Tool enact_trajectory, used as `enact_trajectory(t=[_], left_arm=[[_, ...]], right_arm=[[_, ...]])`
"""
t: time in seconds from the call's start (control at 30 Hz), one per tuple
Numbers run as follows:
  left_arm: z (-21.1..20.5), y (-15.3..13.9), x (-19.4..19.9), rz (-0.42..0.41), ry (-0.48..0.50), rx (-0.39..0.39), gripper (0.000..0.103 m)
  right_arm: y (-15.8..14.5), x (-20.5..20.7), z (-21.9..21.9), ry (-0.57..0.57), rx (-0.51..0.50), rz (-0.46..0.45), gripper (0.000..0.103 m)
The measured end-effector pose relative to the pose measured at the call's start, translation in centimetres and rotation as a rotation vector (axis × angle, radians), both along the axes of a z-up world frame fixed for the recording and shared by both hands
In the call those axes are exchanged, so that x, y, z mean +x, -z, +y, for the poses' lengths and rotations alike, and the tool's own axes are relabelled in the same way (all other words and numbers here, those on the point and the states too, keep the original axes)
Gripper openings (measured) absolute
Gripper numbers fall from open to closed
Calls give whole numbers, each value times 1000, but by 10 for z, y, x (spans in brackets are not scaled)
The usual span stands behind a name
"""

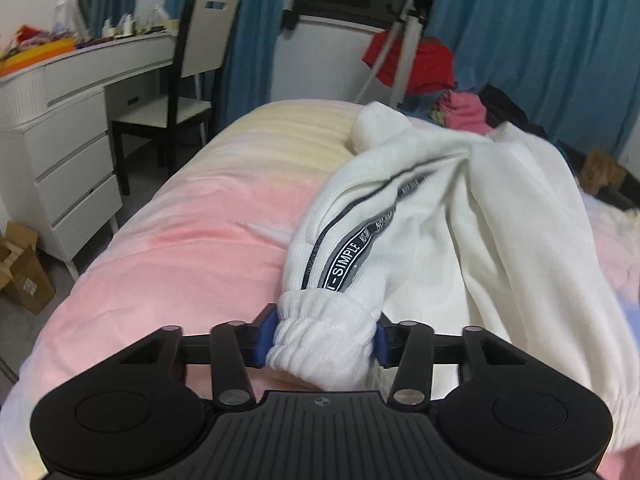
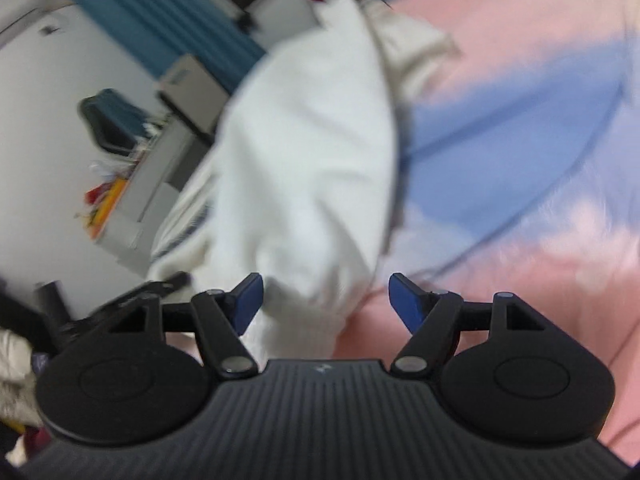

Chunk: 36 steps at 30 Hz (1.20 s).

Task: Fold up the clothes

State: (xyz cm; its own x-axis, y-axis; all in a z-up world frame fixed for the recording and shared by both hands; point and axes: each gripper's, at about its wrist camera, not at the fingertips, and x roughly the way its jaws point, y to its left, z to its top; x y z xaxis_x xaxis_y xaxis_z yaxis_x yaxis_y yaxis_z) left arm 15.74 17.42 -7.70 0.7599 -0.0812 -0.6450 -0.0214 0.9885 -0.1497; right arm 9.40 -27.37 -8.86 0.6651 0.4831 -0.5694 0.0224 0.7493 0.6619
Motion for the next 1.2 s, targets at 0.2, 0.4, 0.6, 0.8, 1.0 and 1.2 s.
enact_trajectory(t=[0.2,0.4,0.6,0.8,1.0,1.2], left_arm=[[18,-17,2,-75,-92,-114,17],[46,-61,17,-178,-153,-172,15],[100,-123,70,-244,-215,-117,15],[124,-129,139,-192,-301,78,16],[136,-69,175,-96,-346,67,21],[126,-65,164,-73,-324,84,64]], right_arm=[[16,12,21,-59,133,-10,72],[20,7,48,-56,141,-28,24],[-7,20,129,-185,218,-114,14],[-8,56,238,-343,257,-151,11],[18,82,271,-372,180,-93,13],[-1,75,261,-419,86,-100,34]])
